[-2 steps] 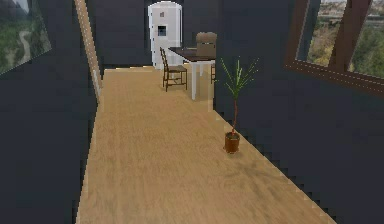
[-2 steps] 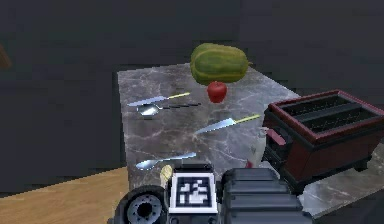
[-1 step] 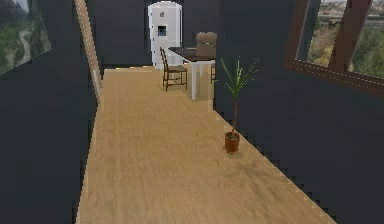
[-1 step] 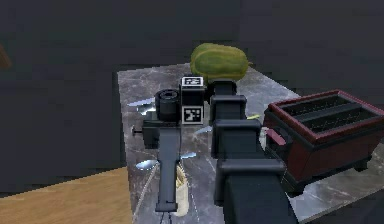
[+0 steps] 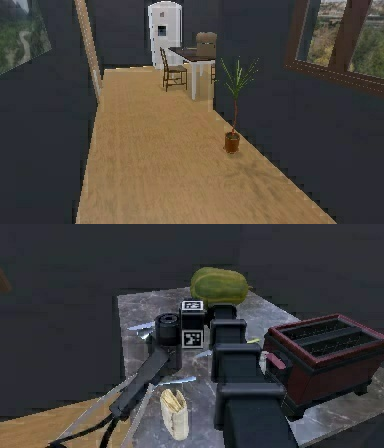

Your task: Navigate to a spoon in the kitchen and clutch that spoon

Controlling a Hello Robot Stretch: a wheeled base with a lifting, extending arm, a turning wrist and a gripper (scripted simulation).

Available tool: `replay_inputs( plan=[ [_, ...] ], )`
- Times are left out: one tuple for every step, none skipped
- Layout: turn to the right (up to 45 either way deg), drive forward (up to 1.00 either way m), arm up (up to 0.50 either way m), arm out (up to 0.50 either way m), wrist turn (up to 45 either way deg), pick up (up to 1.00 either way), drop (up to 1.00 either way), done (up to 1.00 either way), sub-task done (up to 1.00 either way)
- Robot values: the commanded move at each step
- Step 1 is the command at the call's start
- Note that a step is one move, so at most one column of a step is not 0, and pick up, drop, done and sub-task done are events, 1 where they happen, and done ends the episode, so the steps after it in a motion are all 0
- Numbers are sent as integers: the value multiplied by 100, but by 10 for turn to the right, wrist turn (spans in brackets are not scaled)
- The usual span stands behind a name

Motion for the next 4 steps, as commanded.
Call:
replay_inputs(
  plan=[
    [0, 0, 0, 0, 450, 0, 0, 0, 0],
    [0, 0, 0, 0, 450, 0, 0, 0, 0],
    [0, 0, 0, 0, 60, 0, 0, 0, 0],
    [0, 0, -16, 0, 0, 0, 0, 0, 0]
  ],
)
